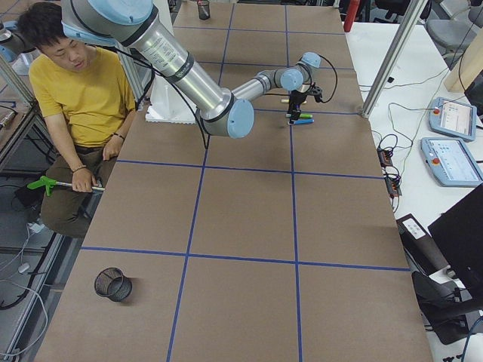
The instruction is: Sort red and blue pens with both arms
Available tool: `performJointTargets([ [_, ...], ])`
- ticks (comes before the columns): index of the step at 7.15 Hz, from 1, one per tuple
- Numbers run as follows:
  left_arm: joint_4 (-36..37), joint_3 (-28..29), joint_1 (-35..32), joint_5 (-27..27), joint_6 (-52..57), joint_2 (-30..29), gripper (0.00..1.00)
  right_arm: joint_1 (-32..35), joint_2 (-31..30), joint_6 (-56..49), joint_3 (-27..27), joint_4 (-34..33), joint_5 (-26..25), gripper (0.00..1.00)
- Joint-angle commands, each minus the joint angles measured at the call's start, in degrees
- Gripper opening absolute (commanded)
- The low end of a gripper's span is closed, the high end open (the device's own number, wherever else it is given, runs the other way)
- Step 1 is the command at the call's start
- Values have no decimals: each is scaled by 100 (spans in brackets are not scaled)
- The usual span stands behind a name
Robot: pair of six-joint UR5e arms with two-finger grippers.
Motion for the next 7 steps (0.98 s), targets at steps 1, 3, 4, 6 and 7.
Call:
performJointTargets([
  [1,0,0,0,0,0,0,100,-61,-14,0,-65,28,-17,56],
  [3,0,-8,9,0,0,0,100,-61,3,0,-196,281,-25,50],
  [4,0,0,0,0,9,0,100,-61,12,0,-380,535,-86,48],
  [6,0,0,9,0,44,0,100,-52,21,35,-426,591,-96,48],
  [7,0,0,9,-9,53,0,100,-60,56,87,-434,591,-96,47],
])
